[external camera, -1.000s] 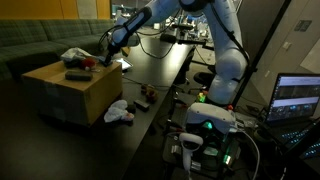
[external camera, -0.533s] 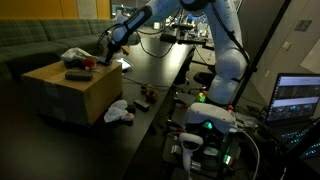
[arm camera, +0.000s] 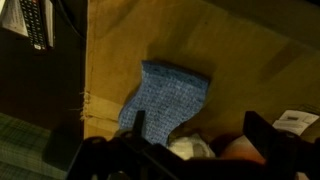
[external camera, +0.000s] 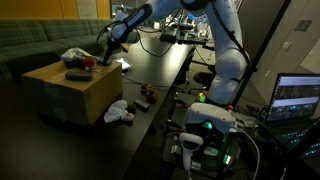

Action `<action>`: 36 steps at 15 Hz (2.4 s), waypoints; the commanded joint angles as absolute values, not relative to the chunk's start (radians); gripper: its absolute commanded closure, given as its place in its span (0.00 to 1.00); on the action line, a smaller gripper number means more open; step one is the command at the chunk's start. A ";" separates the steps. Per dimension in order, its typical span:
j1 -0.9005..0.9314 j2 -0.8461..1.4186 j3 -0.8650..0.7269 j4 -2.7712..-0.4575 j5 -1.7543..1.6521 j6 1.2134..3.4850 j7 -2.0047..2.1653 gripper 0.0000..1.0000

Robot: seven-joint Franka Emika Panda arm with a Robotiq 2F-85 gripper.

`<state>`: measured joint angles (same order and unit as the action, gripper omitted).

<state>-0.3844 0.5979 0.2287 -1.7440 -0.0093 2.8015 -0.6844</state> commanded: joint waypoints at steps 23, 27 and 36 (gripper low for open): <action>-0.354 0.839 0.173 -1.339 0.013 2.516 -0.699 0.48; -0.348 0.813 0.162 -1.342 0.012 2.459 -0.706 0.78; -0.304 0.717 0.104 -1.444 -0.012 2.434 -0.678 0.89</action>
